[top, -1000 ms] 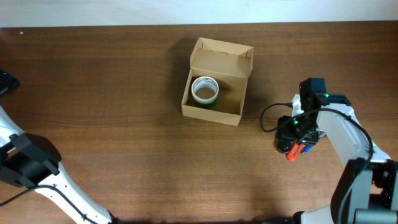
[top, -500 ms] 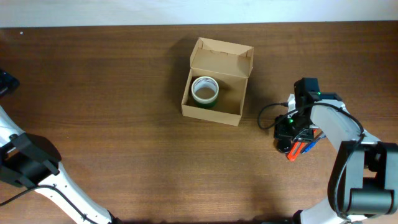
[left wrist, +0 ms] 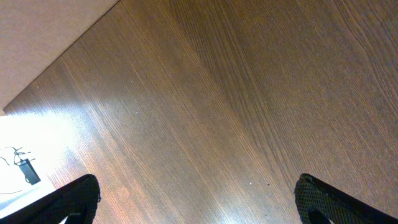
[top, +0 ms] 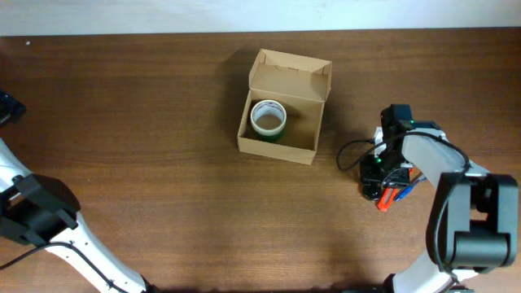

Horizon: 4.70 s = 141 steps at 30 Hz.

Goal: Pack container
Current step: 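Grasp the black tape cutter with the right gripper, then carry the black tape cutter over the box and lower it in, then lower the cutter to the box floor beside the tapes and open the right gripper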

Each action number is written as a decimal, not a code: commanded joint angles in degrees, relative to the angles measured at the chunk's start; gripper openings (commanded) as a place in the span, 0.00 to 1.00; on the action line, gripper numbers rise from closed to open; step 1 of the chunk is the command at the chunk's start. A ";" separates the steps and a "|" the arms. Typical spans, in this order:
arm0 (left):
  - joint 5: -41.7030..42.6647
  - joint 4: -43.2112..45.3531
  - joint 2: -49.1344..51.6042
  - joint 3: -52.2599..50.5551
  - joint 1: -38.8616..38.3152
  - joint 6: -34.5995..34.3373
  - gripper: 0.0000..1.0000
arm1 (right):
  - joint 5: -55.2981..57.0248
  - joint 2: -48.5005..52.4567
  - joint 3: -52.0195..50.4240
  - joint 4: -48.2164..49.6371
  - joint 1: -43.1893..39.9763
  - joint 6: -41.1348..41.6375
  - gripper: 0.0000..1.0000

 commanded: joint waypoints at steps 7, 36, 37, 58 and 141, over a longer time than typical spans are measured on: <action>0.17 -0.04 -1.36 -0.28 0.22 -0.74 1.00 | 0.50 1.81 -0.02 1.44 1.90 1.64 0.20; 0.17 -0.04 -1.36 -0.28 0.22 -0.76 1.00 | -3.56 1.75 60.98 -29.79 8.72 -9.75 0.04; 0.17 -0.04 -1.36 -0.28 0.22 -0.76 1.00 | -3.56 1.75 63.01 -30.29 10.14 -12.09 0.04; 0.17 -0.04 -1.36 -0.28 0.22 -0.74 1.00 | 1.11 13.68 66.07 -25.27 30.64 -14.88 0.04; 0.17 -0.04 -1.36 -0.28 0.22 -0.76 1.00 | 7.65 22.34 45.22 -15.98 26.80 30.47 0.36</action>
